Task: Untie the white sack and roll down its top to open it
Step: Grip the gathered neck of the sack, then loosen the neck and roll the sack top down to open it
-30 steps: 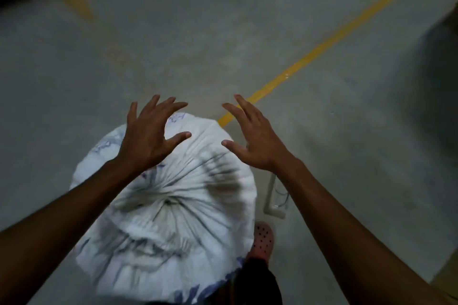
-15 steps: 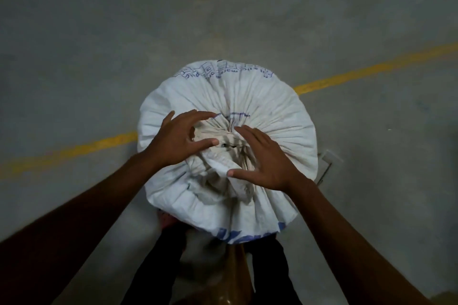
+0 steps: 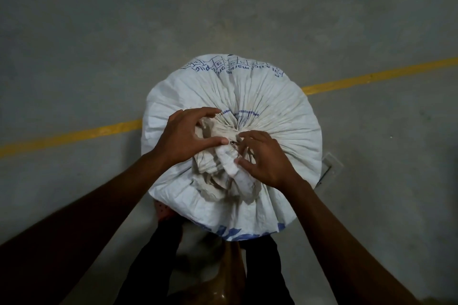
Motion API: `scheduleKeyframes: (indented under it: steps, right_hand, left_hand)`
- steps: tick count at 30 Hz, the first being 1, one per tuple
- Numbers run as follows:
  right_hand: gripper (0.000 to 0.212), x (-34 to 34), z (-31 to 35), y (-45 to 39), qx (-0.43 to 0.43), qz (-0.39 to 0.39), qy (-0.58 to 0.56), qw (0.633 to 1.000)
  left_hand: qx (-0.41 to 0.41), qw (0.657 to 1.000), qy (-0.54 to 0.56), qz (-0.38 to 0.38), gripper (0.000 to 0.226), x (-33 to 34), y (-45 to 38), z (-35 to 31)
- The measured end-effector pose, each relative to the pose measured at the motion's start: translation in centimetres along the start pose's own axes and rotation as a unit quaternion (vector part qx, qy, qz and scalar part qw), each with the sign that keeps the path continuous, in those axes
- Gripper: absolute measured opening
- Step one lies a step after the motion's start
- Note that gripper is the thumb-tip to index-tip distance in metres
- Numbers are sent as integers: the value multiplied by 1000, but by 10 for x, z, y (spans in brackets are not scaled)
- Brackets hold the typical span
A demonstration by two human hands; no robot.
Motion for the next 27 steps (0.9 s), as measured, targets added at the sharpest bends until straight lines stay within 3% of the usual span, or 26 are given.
scheduleKeyframes:
  steps: [5,9,14,18,21,23,27]
  right_hand:
    - [13,-10,-13,-5,50,-61,-28,996]
    - [10,-21,-24,-3,184,-133,-18,974]
    - [10,-35,-39,-6,355,-228,-102,901]
    - [6,-32,-31,-10,378,-293,-288,830]
    - [6,-29,-28,-10,357,-334,-347,800]
    - [10,-26,-28,-9,327,-332,-349,813]
    - [19,-20,-19,-1,176,-258,-267,912]
  left_hand:
    - [7,1000,5,-19,99,1,4,-1]
    - [8,999,-6,-32,109,6,4,-5]
    - [15,999,-14,-48,112,12,7,-16]
    - [-10,999,-13,-51,113,15,7,-20]
    - [-36,998,-16,-50,97,15,5,-20]
    - [-58,997,-9,-51,79,14,3,-18]
    - [-78,995,12,-55,77,10,-5,-17]
Point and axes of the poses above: each hand's wrist, its own y-axis away from the middle knuckle, its own x-axis out of the palm, z = x × y, the point moved 2 cm from there along -y, towards the middle knuckle, and after that the axes turned 12 degrees about -x, right-handed, at the moved point
